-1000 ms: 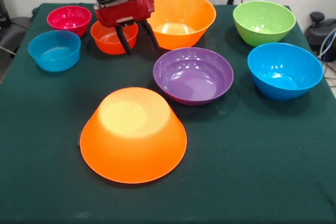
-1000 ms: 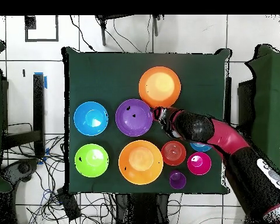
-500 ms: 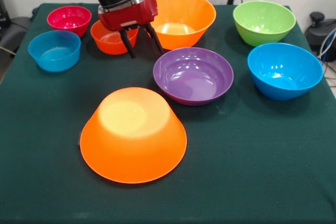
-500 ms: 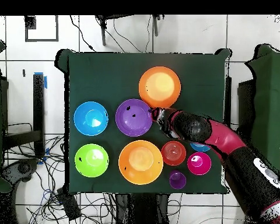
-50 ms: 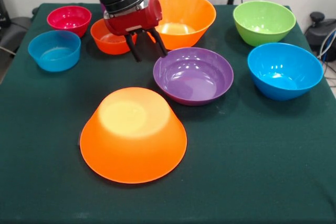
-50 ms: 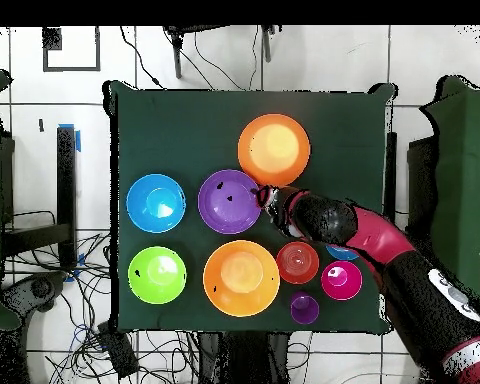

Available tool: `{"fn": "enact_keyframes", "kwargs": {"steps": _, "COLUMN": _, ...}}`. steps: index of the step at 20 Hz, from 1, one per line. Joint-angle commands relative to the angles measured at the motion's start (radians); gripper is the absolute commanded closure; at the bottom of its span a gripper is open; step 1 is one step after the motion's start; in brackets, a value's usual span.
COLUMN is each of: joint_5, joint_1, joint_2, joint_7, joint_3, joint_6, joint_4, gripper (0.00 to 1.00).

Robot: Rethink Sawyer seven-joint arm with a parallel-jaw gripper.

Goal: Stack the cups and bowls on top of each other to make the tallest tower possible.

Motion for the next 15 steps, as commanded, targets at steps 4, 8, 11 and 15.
{"fn": "enact_keyframes", "kwargs": {"steps": 4, "joint_5": -0.089, "joint_1": 0.049, "joint_2": 0.035, "joint_7": 0.007, "joint_3": -0.015, "joint_6": -0.066, "joint_4": -0.014, "gripper": 0.00}}
{"fn": "enact_keyframes", "kwargs": {"steps": 8, "joint_5": -0.094, "joint_1": 0.050, "joint_2": 0.023, "joint_7": 0.002, "joint_3": -0.013, "joint_6": -0.056, "joint_4": -0.021, "gripper": 0.00}}
{"fn": "enact_keyframes", "kwargs": {"steps": 11, "joint_5": -0.093, "joint_1": 0.047, "joint_2": 0.013, "joint_7": -0.004, "joint_3": -0.010, "joint_6": -0.044, "joint_4": -0.020, "gripper": 0.00}}
{"fn": "enact_keyframes", "kwargs": {"steps": 15, "joint_5": -0.093, "joint_1": 0.044, "joint_2": 0.018, "joint_7": -0.012, "joint_3": -0.006, "joint_6": -0.040, "joint_4": -0.022, "gripper": 0.00}}
